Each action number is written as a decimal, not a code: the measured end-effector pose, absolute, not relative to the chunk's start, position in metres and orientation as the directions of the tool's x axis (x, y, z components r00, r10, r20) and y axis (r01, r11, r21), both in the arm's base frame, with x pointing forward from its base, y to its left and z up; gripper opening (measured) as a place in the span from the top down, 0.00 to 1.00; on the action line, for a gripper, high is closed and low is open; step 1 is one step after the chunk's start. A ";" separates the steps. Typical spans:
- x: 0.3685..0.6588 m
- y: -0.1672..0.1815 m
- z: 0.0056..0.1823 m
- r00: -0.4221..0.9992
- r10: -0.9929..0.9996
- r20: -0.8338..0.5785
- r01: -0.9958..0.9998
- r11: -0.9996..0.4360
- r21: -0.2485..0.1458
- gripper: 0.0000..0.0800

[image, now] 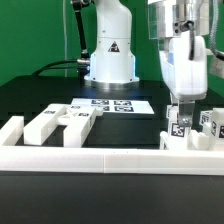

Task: Assemble chair

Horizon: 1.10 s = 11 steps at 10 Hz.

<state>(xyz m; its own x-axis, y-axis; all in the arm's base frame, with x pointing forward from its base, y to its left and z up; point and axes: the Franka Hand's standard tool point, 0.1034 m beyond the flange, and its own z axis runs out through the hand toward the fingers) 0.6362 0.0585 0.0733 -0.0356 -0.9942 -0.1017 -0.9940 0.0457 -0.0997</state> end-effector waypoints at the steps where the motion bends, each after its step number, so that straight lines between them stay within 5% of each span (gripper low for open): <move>1: 0.636 0.058 0.073 0.032 -0.995 -0.095 -0.994 -0.022 -0.106 0.20; 3: 0.636 0.058 0.073 0.171 -0.982 -0.078 -0.980 -0.161 -0.117 0.19; 7: 0.638 0.060 0.074 0.618 -0.786 0.012 -0.783 -0.617 -0.073 0.19; 11: 0.639 0.059 0.075 0.821 -0.570 0.036 -0.567 -0.821 -0.066 0.19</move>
Offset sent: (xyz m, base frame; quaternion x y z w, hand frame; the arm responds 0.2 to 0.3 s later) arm 0.0049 -0.0018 -0.0009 -0.0677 0.0571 -0.3077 0.9473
